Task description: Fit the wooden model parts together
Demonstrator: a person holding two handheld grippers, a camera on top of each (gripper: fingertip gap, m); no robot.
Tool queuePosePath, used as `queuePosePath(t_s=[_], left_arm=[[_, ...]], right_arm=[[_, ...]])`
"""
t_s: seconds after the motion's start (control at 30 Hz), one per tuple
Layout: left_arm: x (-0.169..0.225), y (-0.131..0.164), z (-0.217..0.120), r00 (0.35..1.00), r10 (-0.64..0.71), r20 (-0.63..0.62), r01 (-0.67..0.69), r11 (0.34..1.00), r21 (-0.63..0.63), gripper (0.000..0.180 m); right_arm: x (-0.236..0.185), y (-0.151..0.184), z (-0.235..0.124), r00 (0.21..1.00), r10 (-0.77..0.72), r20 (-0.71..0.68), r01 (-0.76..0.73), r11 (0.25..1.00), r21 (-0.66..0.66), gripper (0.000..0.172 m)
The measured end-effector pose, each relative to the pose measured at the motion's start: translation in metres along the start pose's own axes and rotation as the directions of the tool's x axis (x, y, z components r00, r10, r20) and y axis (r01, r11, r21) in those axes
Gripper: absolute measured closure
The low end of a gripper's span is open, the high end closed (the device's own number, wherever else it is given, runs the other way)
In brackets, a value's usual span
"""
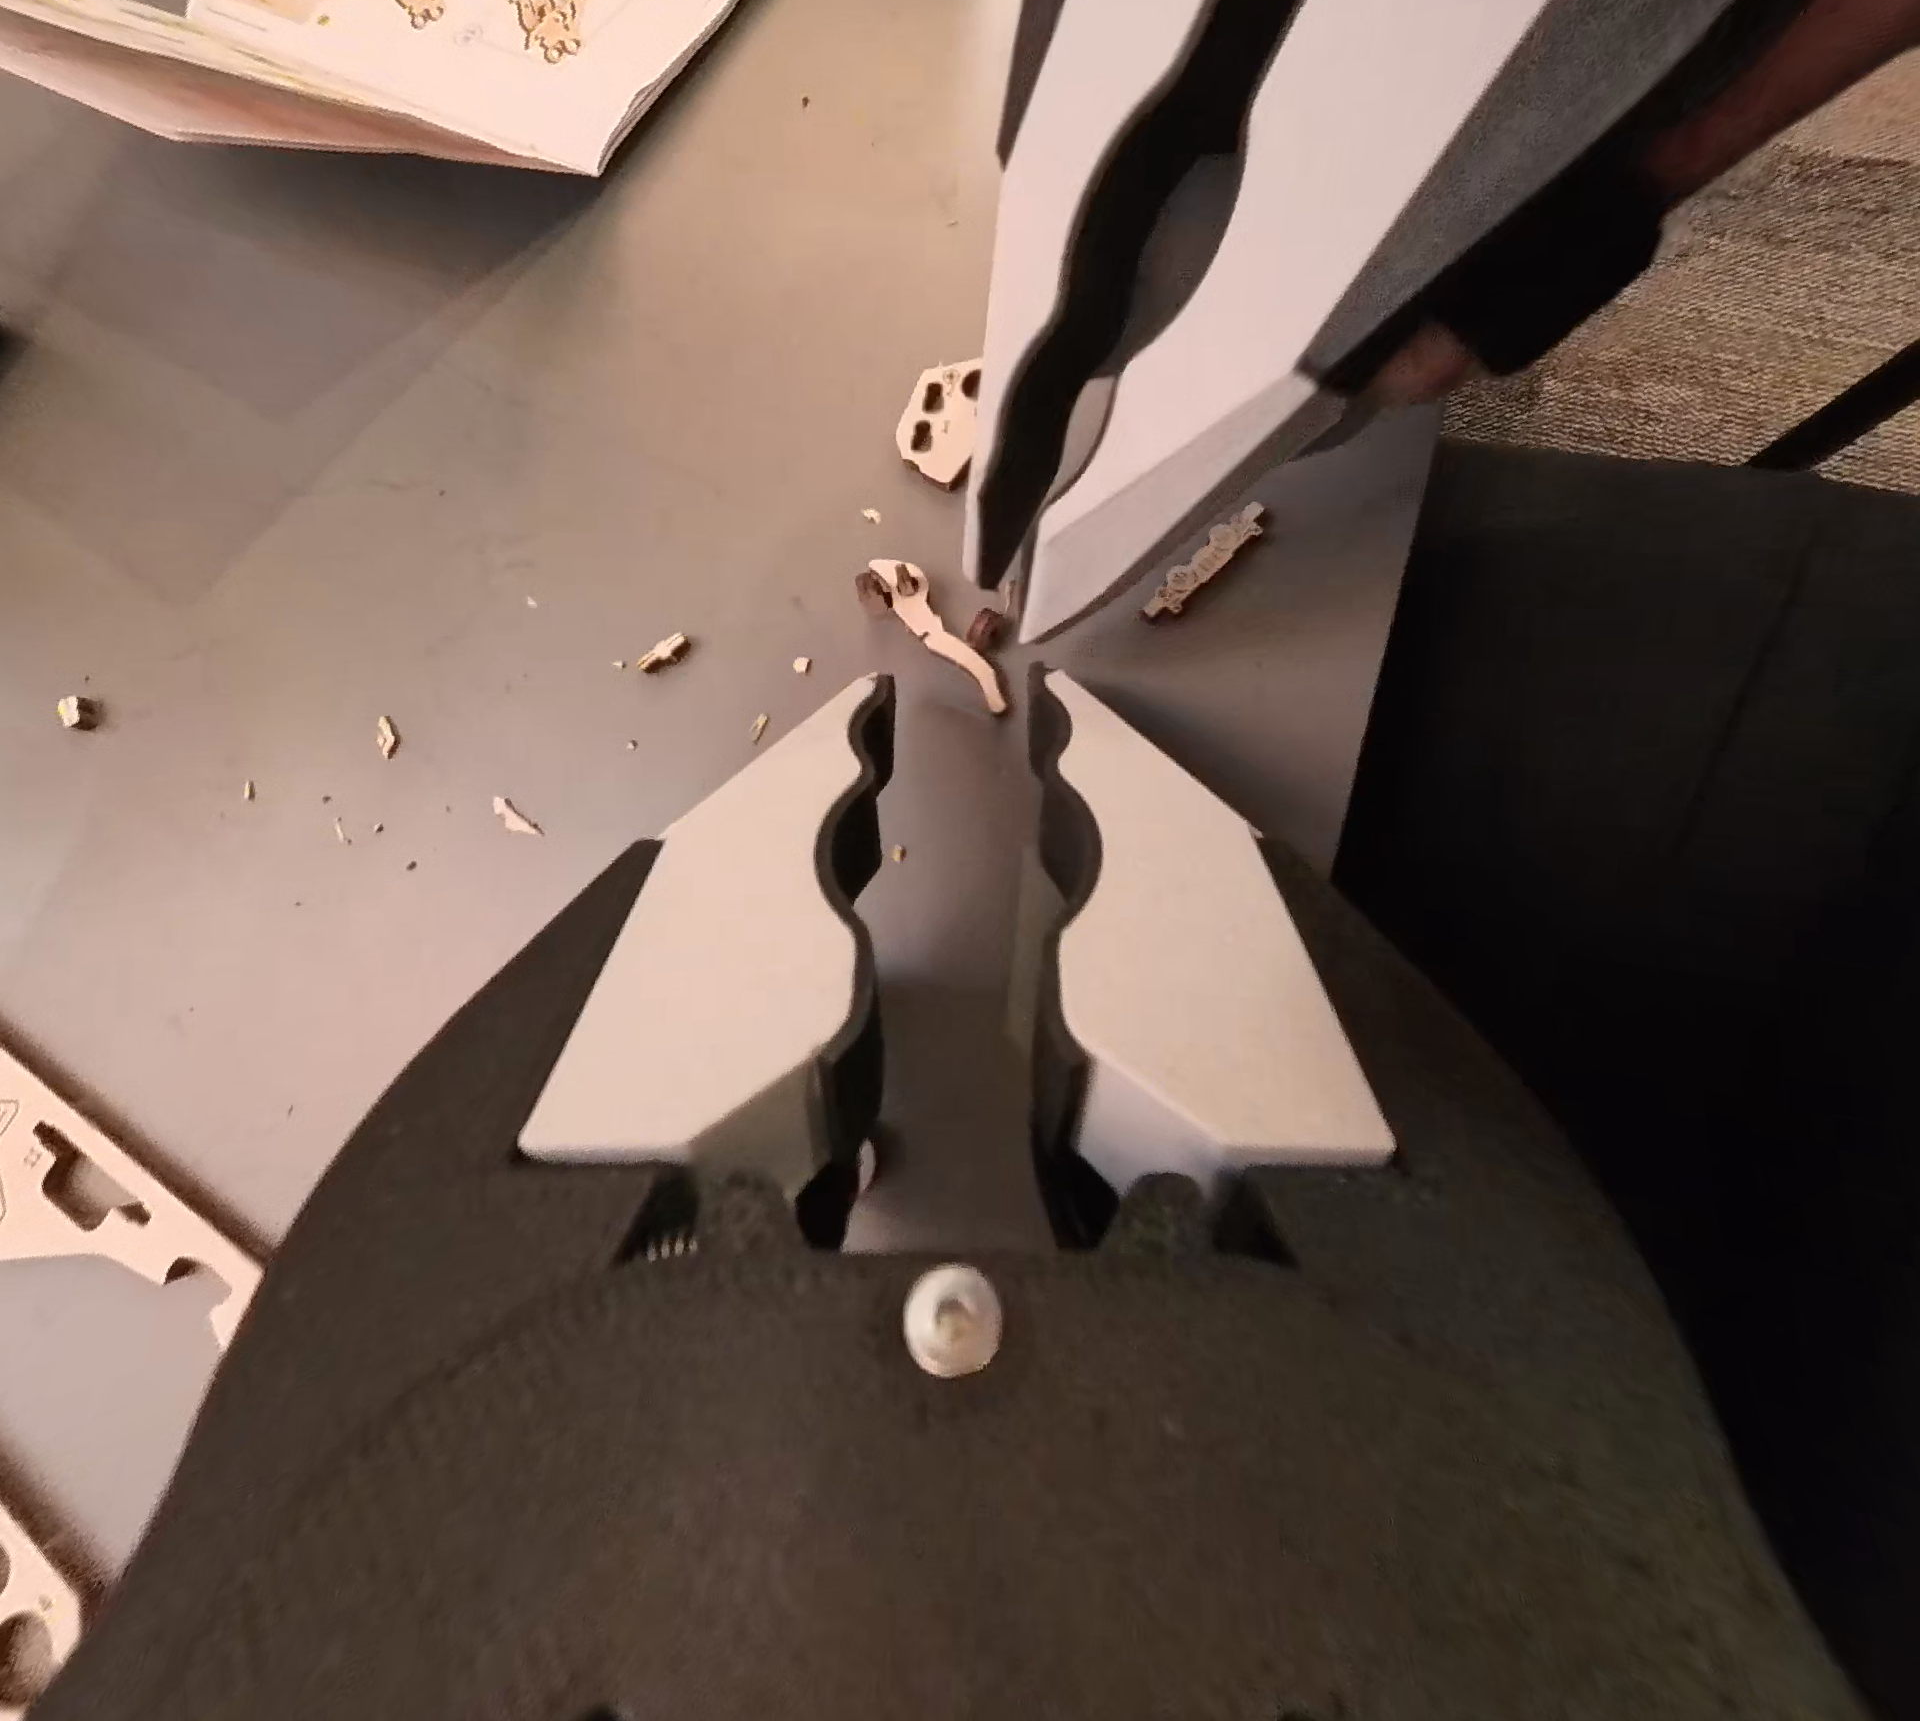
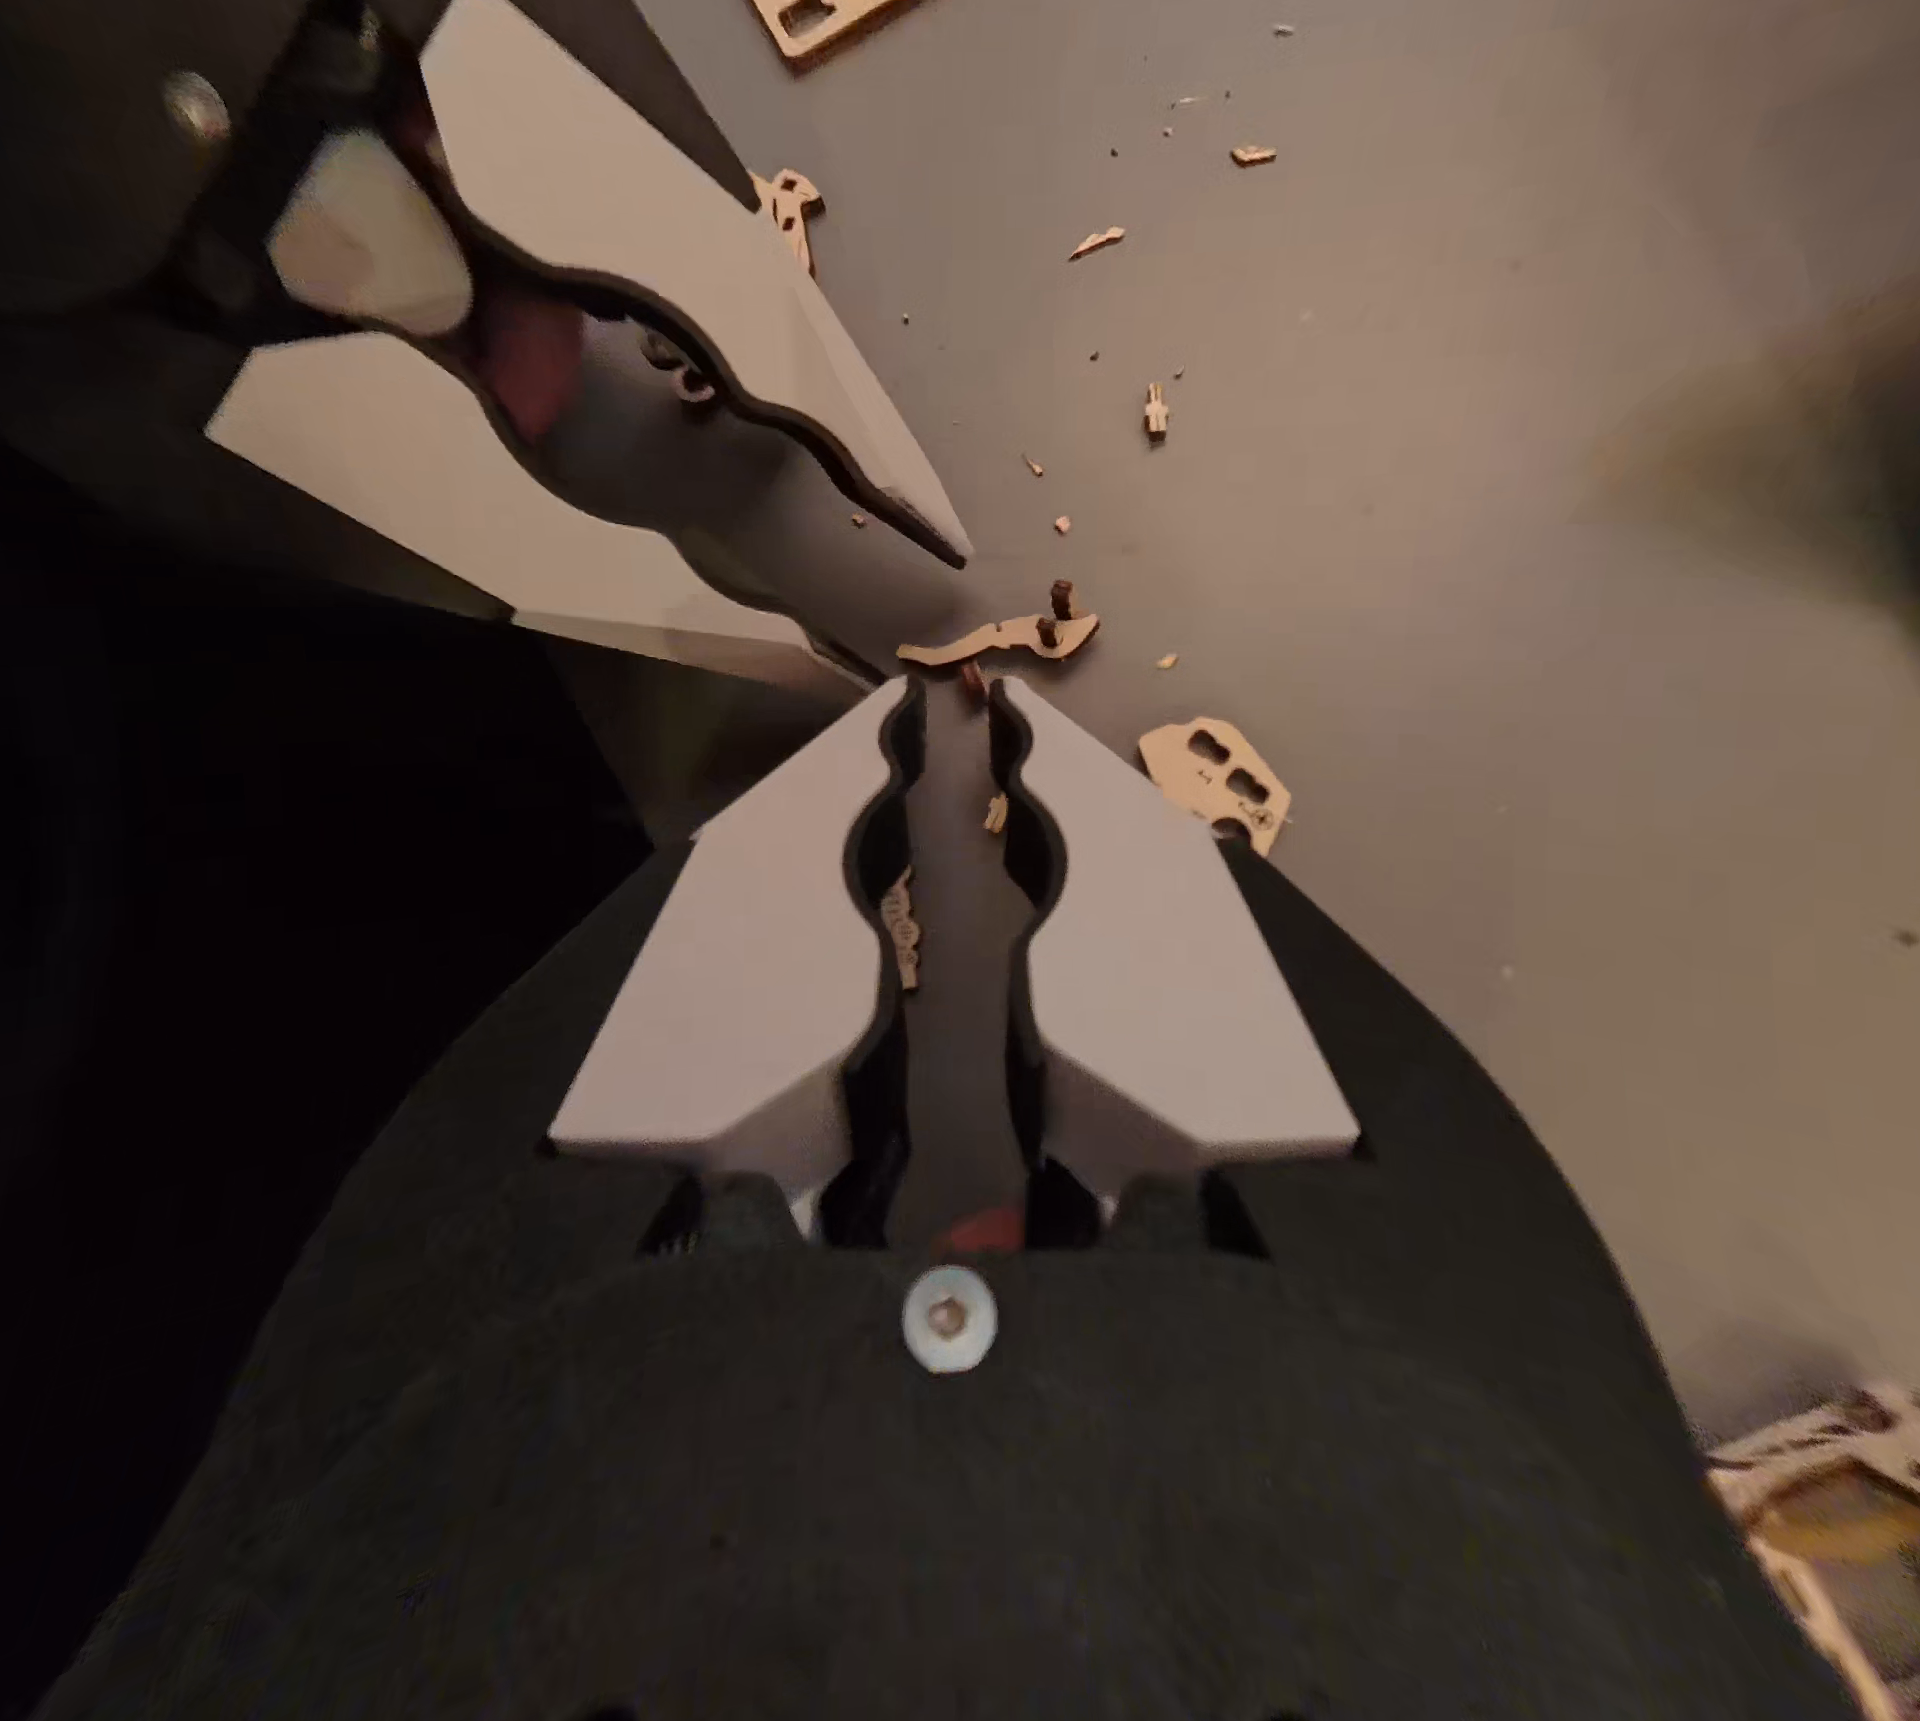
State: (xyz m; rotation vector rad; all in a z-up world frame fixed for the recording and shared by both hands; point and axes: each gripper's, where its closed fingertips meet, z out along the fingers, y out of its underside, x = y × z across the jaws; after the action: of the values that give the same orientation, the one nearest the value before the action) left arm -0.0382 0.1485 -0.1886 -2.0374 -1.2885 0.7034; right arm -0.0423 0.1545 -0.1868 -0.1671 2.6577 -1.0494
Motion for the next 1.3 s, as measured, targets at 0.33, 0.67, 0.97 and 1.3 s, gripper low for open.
queuePosePath(t_s=[0.33, 0.67, 0.97, 1.3], left_arm=[[0.005, 0.002, -0.002, 1.000, 0.010, -0.005, -0.010, 1.000, -0.002, 0.157], [0.008, 0.003, -0.001, 1.000, 0.025, -0.009, -0.025, 1.000, -0.009, 0.154], [0.013, 0.001, -0.002, 0.998, 0.054, -0.024, -0.054, 0.999, 0.002, 0.154], [0.020, 0.007, -0.003, 0.993, 0.110, -0.044, -0.112, 0.993, -0.027, 0.155]], right_arm=[[-0.009, -0.003, -0.002, 0.969, -0.243, -0.054, 0.243, 0.970, -0.006, 0.169], [-0.012, 0.007, 0.005, 0.955, -0.297, -0.021, 0.296, 0.953, -0.059, 0.170], [-0.009, -0.003, 0.006, 0.965, -0.260, -0.033, 0.260, 0.965, -0.020, 0.160], [-0.014, -0.008, 0.011, 0.956, -0.292, -0.036, 0.292, 0.956, -0.002, 0.161]])
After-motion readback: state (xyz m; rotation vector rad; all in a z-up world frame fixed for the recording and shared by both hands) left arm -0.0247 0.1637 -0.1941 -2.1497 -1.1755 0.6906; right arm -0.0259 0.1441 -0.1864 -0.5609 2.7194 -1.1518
